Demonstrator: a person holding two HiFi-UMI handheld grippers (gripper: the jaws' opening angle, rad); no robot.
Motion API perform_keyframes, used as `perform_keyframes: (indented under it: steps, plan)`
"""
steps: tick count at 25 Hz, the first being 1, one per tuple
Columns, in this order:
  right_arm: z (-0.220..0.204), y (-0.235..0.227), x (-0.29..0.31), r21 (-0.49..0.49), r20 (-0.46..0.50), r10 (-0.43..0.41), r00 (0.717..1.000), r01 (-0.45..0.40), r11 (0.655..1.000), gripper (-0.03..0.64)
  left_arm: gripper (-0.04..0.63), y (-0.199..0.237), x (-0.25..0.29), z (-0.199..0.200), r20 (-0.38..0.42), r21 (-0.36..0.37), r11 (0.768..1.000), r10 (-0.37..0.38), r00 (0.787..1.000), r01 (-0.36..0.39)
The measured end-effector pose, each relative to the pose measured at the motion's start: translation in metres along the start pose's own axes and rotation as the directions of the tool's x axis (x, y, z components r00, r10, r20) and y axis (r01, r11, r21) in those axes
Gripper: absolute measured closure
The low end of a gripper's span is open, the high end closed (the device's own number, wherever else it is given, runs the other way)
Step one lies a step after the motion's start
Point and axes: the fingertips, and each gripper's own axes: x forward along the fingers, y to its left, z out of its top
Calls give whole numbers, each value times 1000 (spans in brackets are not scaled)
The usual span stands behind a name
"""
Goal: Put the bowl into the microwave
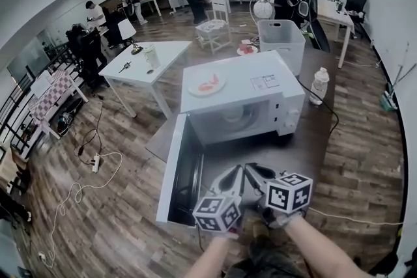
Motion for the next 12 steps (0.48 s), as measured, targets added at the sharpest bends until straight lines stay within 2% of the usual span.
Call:
perform_keyframes:
  steps: [12]
  plan:
    - [-28,55,-64,9,36,2,999,-3,1000,617,585,-49,-69,-9,-5,-2,999,-45,999,45]
